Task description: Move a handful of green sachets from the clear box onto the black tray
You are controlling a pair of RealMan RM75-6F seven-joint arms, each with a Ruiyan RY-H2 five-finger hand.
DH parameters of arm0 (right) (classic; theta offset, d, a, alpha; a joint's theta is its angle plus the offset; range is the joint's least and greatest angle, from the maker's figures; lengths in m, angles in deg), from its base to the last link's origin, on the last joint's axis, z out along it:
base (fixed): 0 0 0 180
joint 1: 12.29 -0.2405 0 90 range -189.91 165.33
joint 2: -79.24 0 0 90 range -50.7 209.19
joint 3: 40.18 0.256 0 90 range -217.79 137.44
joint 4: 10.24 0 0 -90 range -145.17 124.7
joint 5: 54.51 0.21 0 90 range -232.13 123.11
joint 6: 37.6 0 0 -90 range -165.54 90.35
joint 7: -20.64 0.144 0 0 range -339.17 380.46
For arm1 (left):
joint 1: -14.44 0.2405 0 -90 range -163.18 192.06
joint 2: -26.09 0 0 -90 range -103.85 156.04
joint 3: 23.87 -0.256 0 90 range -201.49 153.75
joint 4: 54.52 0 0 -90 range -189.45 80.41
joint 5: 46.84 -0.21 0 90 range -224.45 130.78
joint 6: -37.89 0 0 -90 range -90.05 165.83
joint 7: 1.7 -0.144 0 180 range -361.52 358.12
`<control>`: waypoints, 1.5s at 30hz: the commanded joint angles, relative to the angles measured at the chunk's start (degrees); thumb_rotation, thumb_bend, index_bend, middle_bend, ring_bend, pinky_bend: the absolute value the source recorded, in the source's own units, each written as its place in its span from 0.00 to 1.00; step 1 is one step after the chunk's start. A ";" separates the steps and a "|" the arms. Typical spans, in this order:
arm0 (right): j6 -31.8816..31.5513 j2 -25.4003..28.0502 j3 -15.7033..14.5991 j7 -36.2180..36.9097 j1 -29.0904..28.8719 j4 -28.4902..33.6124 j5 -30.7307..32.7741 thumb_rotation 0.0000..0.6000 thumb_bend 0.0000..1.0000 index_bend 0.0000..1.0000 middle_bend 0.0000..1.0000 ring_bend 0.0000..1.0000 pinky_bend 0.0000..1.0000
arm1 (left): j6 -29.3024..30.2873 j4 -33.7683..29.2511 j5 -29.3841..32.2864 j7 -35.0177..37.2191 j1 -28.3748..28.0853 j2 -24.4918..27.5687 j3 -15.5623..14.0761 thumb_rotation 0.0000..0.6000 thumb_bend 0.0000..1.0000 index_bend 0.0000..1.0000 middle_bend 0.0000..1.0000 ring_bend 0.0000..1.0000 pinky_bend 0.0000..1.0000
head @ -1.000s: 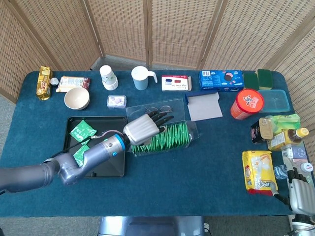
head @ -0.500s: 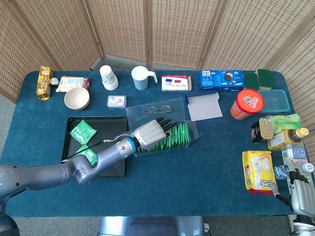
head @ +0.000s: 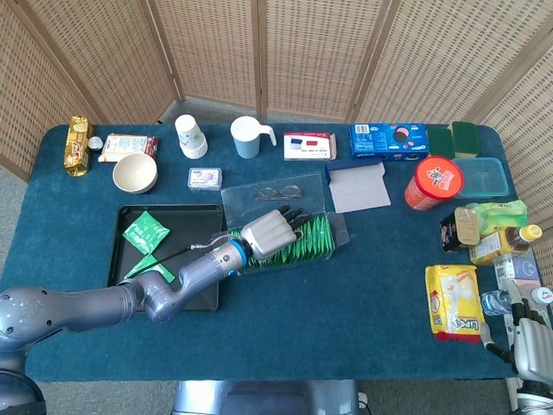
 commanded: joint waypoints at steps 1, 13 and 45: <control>-0.08 -0.05 -0.03 0.14 0.10 -0.10 -0.05 1.00 0.41 0.00 0.11 0.11 0.26 | -0.07 0.12 0.72 -0.85 -0.32 -0.13 -0.19 1.00 0.26 0.27 0.00 0.00 0.12; -0.62 -0.14 0.00 0.86 0.50 -0.25 -0.29 1.00 0.41 0.00 0.11 0.11 0.26 | -0.25 1.60 3.22 -4.15 -1.63 -1.55 -0.65 1.00 0.26 0.36 0.00 0.00 0.12; -1.79 -0.19 0.55 3.28 1.18 -1.11 -0.83 1.00 0.41 0.00 0.11 0.11 0.26 | 1.62 3.05 8.93 -8.59 -4.01 -3.94 -0.91 1.00 0.34 0.55 0.00 0.00 0.12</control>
